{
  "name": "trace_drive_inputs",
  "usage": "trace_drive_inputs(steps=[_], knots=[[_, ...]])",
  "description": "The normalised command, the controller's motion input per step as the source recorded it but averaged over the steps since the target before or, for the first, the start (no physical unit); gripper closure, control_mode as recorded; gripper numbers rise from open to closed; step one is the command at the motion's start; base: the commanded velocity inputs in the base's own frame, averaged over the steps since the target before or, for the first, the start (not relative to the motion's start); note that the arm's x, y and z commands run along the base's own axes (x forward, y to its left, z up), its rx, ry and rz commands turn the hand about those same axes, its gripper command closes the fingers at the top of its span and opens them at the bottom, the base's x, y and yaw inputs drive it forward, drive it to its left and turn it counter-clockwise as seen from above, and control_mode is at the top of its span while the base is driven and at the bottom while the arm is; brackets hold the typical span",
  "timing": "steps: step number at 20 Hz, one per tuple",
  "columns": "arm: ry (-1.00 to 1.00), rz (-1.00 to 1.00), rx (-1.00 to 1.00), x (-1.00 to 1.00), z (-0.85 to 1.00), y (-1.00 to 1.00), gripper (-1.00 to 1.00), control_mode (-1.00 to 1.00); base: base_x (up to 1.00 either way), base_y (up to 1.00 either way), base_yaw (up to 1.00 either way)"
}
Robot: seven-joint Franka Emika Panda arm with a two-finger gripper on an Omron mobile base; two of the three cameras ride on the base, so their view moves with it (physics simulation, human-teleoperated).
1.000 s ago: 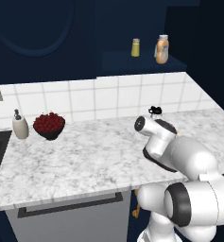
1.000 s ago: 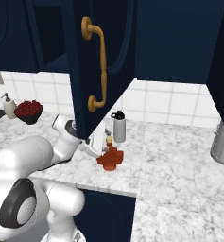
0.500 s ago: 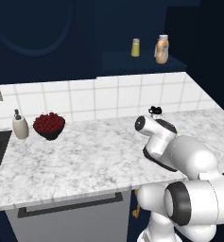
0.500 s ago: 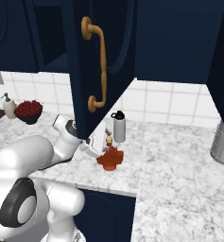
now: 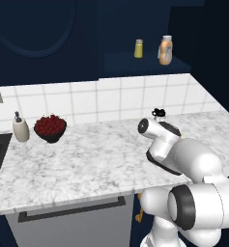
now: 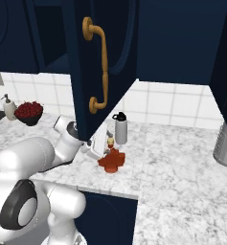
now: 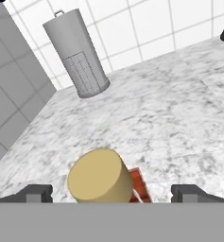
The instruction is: Put the shaker and condiment bottle from the counter next to their counterparts in the cabinet.
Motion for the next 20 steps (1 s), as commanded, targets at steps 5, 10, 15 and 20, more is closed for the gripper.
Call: trace_drive_inputs(steps=[5,10,15,20], knots=[[0.0,0.0,0.0,0.0,0.0,0.0,1.0,-1.0,0.0,0.0,0.0],[0.0,0.0,0.0,0.0,0.0,0.0,1.0,-1.0,0.0,0.0,0.0],[0.0,0.0,0.0,-0.16,0.19,-0.07,1.0,-1.0,0.0,0.0,0.0],[0.0,0.05,0.0,-0.46,0.53,-0.01,1.0,-1.0,0.0,0.0,0.0]])
